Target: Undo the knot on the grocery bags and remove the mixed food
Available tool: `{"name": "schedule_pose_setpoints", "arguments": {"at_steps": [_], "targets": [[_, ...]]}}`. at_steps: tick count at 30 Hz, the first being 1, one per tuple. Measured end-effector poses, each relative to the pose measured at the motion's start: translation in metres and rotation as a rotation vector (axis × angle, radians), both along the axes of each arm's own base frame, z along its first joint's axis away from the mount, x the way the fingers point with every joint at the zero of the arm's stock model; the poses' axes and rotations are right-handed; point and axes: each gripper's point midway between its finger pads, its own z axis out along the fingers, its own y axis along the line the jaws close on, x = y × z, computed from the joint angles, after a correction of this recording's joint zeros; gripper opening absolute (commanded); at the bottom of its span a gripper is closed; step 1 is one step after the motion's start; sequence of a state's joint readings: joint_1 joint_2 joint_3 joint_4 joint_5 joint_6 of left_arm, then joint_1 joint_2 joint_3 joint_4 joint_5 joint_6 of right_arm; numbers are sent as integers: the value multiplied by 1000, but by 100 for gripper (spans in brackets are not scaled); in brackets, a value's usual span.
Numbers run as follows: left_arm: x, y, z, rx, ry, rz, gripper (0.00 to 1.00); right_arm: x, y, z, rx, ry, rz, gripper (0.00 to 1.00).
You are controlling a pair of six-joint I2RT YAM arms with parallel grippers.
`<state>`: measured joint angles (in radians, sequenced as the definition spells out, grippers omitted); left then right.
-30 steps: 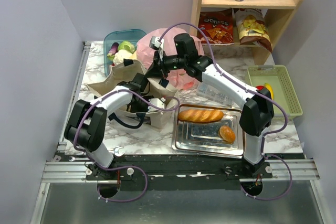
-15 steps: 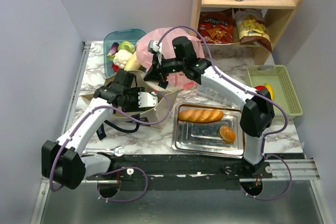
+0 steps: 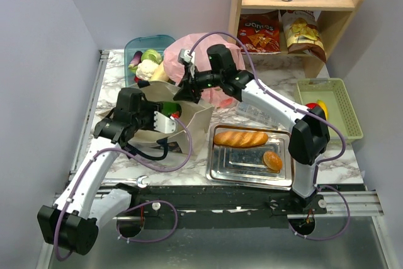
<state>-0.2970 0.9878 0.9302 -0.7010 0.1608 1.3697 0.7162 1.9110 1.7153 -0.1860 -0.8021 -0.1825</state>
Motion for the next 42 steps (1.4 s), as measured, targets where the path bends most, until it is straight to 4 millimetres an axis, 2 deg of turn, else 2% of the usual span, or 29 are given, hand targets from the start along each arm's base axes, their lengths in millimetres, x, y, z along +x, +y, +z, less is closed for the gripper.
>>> {"name": "schedule_pose_setpoints", "arguments": {"at_steps": [2, 4, 6, 9, 13, 15, 19, 23, 26, 29, 35, 38, 40, 42], "targets": [[3, 1, 10, 5, -48, -25, 0, -1, -1, -1, -3, 8, -1, 64], [6, 1, 17, 6, -84, -43, 0, -2, -1, -2, -9, 22, -4, 74], [8, -1, 26, 9, -124, -73, 0, -3, -2, -3, -12, 38, -7, 80], [11, -4, 38, 11, -184, -117, 0, -2, -3, -2, -13, 52, -13, 83], [14, -5, 50, 32, -247, -171, 0, -3, -2, 9, -4, 55, -11, 89], [15, -5, 54, 50, -271, -197, 0, -4, -2, 18, 4, 47, 0, 100], [16, -5, 59, 87, -306, -244, 0, -7, -2, 47, 19, -19, 33, 100], [16, -10, 66, 115, -343, -298, 0, -16, 6, 82, 26, -161, 90, 100], [16, -13, 75, 124, -373, -331, 0, -23, 17, 89, 8, -241, 125, 100], [13, -18, 84, 128, -406, -367, 0, -27, 26, 76, -32, -268, 147, 100], [8, -23, 98, 140, -446, -415, 0, -35, 36, 27, -160, -269, 185, 100], [5, -25, 106, 148, -468, -437, 0, -37, 40, 17, -198, -285, 177, 98], [4, -26, 109, 155, -479, -447, 0, -37, 42, 16, -208, -293, 163, 91], [2, -26, 111, 162, -486, -458, 0, -36, 43, 15, -215, -300, 151, 75]]}}
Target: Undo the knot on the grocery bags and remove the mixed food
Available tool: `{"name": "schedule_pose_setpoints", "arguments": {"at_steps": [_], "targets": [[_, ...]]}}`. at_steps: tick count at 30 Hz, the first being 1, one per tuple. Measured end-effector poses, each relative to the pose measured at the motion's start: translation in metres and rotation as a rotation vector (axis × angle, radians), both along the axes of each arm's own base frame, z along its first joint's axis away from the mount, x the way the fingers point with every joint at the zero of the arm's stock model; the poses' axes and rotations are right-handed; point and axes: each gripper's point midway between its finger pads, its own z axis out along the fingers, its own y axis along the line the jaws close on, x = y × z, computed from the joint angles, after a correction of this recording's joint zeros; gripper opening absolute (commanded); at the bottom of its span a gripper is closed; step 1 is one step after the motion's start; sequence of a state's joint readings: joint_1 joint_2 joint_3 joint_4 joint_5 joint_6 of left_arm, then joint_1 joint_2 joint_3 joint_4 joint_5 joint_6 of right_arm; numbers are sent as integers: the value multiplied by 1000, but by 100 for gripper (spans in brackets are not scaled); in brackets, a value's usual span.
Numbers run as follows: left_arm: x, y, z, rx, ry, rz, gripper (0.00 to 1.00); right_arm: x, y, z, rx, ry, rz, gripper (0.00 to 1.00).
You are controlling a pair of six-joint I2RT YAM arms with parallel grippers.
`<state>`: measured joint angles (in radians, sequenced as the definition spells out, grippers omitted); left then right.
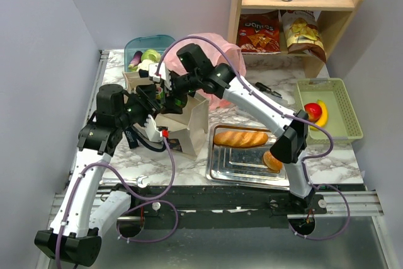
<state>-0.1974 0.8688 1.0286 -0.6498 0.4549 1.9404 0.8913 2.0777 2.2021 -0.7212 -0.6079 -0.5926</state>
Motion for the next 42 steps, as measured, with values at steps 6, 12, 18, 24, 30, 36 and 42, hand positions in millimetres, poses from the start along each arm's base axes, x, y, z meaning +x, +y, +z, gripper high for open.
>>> {"name": "schedule_pose_setpoints", "arguments": {"at_steps": [6, 12, 18, 24, 30, 36, 42], "targets": [[-3, 0, 1, 29, -7, -16, 11, 4, 1, -4, -12, -7, -29, 16], [-1, 6, 1, -17, 18, 42, 98, 3, 2, -5, 34, 16, -63, 1], [12, 20, 52, -266, -75, 198, 99, 4, -2, -19, 27, 125, -133, 1], [17, 41, 91, -637, -10, 385, 99, 18, -11, -5, 141, 199, -222, 1], [15, 69, 146, -1039, -18, 522, 98, 44, -29, 28, 306, 280, -335, 1], [26, 76, 144, -1267, 101, 620, 98, 65, -41, 74, 489, 278, -391, 1], [42, 67, 99, -1332, 307, 727, 99, 70, -61, 131, 635, 242, -447, 1]]}}
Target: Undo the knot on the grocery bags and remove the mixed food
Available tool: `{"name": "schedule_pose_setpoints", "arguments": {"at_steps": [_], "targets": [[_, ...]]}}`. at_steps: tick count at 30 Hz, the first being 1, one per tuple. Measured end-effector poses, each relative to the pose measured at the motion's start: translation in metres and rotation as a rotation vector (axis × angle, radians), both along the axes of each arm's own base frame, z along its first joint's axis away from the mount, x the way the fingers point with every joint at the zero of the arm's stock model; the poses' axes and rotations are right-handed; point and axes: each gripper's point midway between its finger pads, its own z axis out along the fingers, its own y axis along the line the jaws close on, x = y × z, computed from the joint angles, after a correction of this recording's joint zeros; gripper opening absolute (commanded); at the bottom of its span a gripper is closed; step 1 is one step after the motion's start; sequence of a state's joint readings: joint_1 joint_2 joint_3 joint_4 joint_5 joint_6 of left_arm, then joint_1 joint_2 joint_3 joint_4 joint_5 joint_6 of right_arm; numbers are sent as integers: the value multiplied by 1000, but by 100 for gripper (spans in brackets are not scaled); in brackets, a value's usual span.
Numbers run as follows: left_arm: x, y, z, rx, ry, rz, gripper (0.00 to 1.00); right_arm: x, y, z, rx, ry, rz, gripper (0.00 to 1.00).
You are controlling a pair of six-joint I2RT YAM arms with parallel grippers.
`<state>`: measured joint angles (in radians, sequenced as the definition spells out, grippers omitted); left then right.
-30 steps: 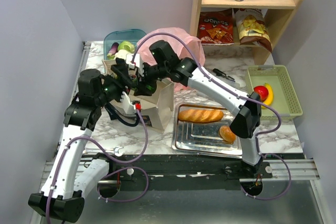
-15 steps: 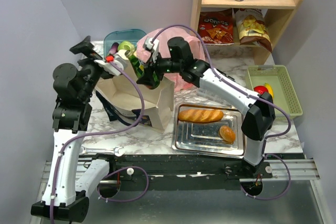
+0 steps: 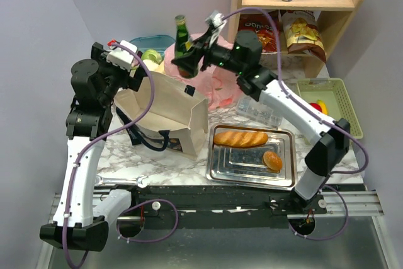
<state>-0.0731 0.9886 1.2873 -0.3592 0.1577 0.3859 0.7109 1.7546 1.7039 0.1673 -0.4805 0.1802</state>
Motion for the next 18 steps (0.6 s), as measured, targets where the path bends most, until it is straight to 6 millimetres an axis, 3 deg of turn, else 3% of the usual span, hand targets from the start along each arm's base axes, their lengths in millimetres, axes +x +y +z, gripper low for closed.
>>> {"name": "schedule_pose_setpoints", "arguments": {"at_steps": [3, 6, 12, 18], "targets": [[-1, -6, -9, -38, 44, -22, 98, 2, -32, 39, 58, -32, -74, 0], [-4, -17, -13, -69, 71, -75, 99, 32, -107, 77, 105, -66, -262, 1], [-5, -36, -23, -115, 126, -165, 99, 64, -255, 137, 177, -132, -660, 1], [3, -50, -38, -163, 196, -207, 99, 71, -350, 174, 195, -198, -954, 1]]}}
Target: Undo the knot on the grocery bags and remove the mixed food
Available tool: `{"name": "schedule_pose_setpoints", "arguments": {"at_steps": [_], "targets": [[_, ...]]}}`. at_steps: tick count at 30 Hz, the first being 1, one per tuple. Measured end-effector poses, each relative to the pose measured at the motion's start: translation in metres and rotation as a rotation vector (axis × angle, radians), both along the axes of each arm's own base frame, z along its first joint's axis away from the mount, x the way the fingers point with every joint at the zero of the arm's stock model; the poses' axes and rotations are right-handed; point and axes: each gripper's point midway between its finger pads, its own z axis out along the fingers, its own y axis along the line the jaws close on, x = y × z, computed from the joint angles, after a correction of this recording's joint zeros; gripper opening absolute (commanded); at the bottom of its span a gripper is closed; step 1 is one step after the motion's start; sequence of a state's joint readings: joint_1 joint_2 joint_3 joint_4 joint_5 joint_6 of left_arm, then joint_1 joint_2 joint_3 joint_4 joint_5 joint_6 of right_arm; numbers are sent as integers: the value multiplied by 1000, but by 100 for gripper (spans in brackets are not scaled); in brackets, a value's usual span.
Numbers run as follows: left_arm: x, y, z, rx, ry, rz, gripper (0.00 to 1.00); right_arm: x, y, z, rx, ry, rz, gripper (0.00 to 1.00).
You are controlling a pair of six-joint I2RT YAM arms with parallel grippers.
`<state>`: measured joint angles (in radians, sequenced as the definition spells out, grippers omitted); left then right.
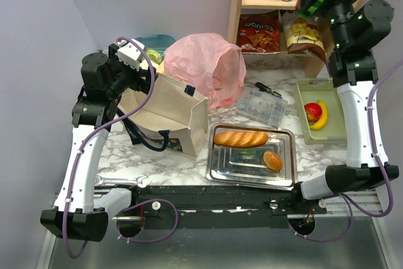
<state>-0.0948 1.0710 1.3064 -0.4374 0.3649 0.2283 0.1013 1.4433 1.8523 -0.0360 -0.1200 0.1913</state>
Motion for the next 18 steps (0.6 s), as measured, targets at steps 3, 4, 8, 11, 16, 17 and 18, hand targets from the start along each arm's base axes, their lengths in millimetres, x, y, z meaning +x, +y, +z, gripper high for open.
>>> {"name": "schedule_pose_setpoints", "arguments": {"at_steps": [3, 4, 8, 11, 16, 17, 18], "targets": [[1, -4, -2, -10, 13, -12, 98, 9, -36, 15, 13, -22, -118, 1], [1, -4, -2, -12, 13, -12, 98, 13, -48, 21, 20, -34, -156, 1], [1, -4, 3, -17, 0, -11, 99, 39, -83, 31, 45, -59, -270, 1], [2, -4, 4, -18, -3, -10, 99, 64, -99, 22, 55, -46, -329, 1], [2, -4, 5, -21, -8, -10, 98, 107, -109, -5, 59, -5, -375, 1], [2, -4, 6, -21, -10, -10, 98, 114, -110, -11, 56, 4, -381, 1], [2, -4, 6, -21, -12, -10, 98, 120, -111, -18, 53, 13, -384, 1]]}}
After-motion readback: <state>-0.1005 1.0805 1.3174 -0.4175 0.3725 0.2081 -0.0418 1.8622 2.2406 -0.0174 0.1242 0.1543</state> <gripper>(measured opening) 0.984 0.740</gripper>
